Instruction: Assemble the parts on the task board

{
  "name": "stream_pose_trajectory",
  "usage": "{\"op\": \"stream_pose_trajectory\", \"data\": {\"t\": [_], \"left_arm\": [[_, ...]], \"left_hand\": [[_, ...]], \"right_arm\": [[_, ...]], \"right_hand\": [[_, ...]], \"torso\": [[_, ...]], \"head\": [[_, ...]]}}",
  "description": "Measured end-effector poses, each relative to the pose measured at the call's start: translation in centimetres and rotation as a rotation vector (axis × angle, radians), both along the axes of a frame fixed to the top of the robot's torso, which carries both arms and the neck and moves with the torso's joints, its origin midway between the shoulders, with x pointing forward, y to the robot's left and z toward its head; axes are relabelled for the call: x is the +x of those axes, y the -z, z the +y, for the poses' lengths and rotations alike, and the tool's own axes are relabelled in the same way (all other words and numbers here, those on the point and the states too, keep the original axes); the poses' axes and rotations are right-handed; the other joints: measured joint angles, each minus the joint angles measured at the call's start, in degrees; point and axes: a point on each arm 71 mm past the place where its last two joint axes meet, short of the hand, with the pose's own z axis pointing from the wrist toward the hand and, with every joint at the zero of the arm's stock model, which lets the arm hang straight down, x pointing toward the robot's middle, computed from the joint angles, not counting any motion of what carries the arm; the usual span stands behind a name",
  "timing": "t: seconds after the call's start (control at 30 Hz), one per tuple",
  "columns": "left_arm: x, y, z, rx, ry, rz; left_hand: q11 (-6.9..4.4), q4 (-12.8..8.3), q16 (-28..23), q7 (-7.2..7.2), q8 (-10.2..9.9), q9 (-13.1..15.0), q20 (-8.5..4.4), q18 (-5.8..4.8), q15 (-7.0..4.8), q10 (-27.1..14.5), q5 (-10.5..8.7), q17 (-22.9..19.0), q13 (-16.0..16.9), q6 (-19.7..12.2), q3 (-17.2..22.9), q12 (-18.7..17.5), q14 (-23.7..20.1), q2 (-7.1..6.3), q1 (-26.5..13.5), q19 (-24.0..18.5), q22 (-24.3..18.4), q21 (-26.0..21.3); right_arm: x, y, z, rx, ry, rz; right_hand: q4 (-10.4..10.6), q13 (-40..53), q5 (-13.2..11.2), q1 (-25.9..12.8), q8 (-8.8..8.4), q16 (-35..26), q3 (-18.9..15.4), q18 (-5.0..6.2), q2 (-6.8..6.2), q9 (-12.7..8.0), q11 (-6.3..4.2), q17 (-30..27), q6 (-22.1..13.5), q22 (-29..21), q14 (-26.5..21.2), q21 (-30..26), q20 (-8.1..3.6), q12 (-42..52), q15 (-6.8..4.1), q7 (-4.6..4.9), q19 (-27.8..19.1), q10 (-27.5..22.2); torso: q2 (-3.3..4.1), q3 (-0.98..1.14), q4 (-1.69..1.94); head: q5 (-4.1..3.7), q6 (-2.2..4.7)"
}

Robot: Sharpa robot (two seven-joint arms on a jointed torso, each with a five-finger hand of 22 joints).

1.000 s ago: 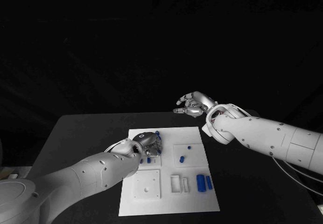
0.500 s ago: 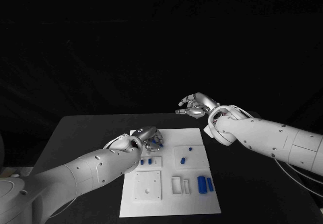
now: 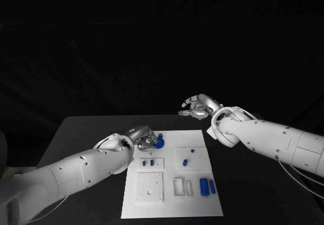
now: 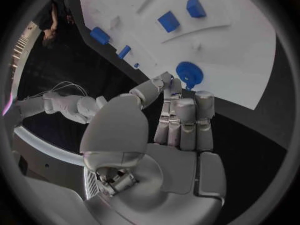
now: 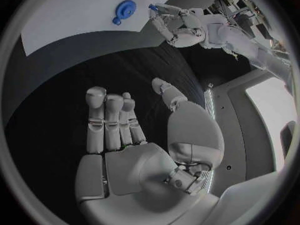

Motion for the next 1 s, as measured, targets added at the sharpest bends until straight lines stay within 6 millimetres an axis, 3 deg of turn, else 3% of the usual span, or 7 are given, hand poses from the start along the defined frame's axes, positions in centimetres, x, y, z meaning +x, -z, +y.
{"op": "stream_pose_trajectory", "data": {"t": [0.4,1.0], "left_arm": [[0.1,0.4,2.5,0.018,-0.039,0.039],[0.3,1.2,2.7,0.043,-0.044,0.069]], "left_hand": [[-0.12,-0.08,0.00,-0.01,0.15,0.02,0.02,0.01,0.01,0.34,0.05,0.00,-0.04,-0.02,-0.07,-0.02,0.01,0.11,-0.41,0.01,-0.01,0.00],[-0.02,-0.09,0.00,-0.08,0.02,0.01,-0.09,0.01,-0.12,0.44,0.03,-0.05,-0.07,-0.11,-0.08,-0.05,-0.12,0.13,-0.38,0.32,0.03,0.00]], "right_arm": [[0.0,0.1,-0.2,-0.002,0.002,0.003],[0.0,0.1,-0.1,-0.003,0.000,0.005]], "right_hand": [[0.00,-0.05,0.00,0.00,0.00,0.00,0.00,0.00,0.00,-0.05,0.00,0.00,-0.08,0.04,0.13,0.00,0.00,0.00,-0.13,0.06,0.00,0.00],[0.00,-0.10,0.00,0.00,0.00,0.00,0.00,0.00,0.00,-0.05,0.00,0.00,0.10,0.07,0.13,0.01,0.09,-0.01,-0.13,0.13,0.09,0.00]], "torso": [[-0.27,-0.28,0.46],[-0.15,-0.15,0.26]], "head": [[0.04,-0.33],[0.49,-0.49]]}}
